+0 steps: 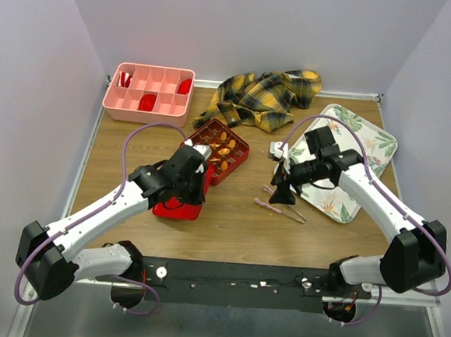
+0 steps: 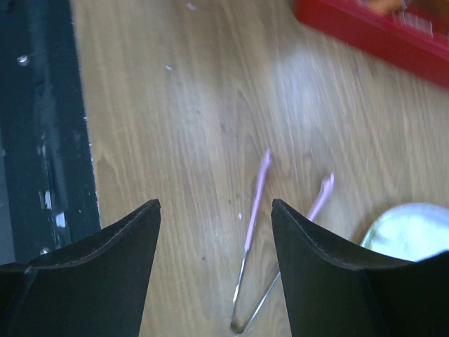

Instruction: Pack the cookies

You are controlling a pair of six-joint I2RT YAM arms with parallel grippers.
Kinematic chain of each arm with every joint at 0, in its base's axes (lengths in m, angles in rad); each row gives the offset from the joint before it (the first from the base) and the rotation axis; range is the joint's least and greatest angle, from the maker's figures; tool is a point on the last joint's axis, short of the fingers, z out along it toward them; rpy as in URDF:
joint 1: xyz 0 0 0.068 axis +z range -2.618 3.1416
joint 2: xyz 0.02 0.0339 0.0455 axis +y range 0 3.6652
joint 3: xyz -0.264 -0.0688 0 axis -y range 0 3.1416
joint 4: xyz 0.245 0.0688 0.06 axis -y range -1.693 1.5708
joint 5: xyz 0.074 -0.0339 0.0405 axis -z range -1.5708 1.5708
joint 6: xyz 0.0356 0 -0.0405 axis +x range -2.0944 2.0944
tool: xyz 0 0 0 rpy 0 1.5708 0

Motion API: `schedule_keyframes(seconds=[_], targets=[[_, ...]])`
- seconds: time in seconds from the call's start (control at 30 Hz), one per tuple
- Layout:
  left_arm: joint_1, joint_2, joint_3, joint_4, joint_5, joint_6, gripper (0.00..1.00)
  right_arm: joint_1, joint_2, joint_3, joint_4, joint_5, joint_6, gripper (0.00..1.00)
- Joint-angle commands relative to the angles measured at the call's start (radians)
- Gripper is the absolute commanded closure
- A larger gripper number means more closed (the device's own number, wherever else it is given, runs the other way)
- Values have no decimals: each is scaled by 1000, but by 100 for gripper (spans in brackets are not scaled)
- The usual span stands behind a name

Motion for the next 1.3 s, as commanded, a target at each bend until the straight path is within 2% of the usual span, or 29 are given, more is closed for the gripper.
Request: schedule_keyframes(seconds=[0.0, 0.07, 0.13, 0.23, 0.37, 0.63, 0.8, 0.97, 1.13, 1.27], targets=[[8, -36, 81, -4, 285, 133, 100, 11, 46, 140, -272, -227, -400, 28], [10, -33, 113, -22, 395, 159, 100, 11, 82, 197, -405, -261, -600, 23], [11, -23, 159, -39, 493, 181, 100, 13, 105, 284, -455, -278, -653, 23], [16, -21, 217, -45, 578, 170, 100, 11, 149, 375, -498, -303, -663, 21], [46, -30, 261, 28, 757, 112, 100, 10, 140, 424, -481, -288, -666, 20], [145, -59, 219, 178, 1054, -3, 100, -10, 137, 484, -504, -300, -701, 20], [154, -81, 161, 401, 1132, -167, 100, -1, 168, 518, -565, -445, -745, 18], [157, -86, 118, 637, 1184, -319, 100, 36, 209, 568, -578, -482, -729, 18], [171, -86, 107, 715, 1203, -368, 100, 72, 229, 570, -636, -524, -758, 20], [183, -84, 81, 856, 1227, -468, 100, 85, 231, 548, -668, -542, -782, 22]])
